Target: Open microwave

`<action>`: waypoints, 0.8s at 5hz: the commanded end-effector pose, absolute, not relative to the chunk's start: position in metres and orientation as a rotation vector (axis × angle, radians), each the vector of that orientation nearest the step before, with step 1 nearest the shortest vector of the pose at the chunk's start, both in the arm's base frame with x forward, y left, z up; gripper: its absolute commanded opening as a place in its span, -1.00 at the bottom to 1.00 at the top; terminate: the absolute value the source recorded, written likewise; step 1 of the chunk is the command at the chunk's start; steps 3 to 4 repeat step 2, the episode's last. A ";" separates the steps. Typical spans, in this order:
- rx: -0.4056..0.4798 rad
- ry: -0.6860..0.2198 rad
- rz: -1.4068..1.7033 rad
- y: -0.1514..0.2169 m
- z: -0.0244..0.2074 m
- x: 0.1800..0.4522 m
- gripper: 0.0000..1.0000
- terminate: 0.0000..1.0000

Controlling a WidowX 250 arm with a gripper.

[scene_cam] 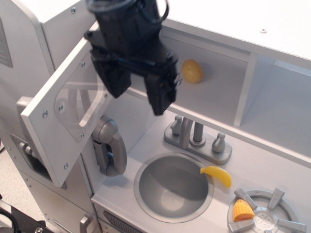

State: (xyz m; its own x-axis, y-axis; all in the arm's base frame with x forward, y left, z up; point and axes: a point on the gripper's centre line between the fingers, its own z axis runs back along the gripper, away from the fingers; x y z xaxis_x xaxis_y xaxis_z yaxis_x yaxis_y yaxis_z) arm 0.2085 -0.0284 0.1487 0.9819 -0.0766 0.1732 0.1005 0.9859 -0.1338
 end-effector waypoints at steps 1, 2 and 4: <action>-0.155 -0.192 -0.075 -0.023 0.182 0.212 1.00 -1.00; -0.155 -0.192 -0.075 -0.023 0.182 0.212 1.00 1.00; -0.155 -0.192 -0.075 -0.023 0.182 0.212 1.00 1.00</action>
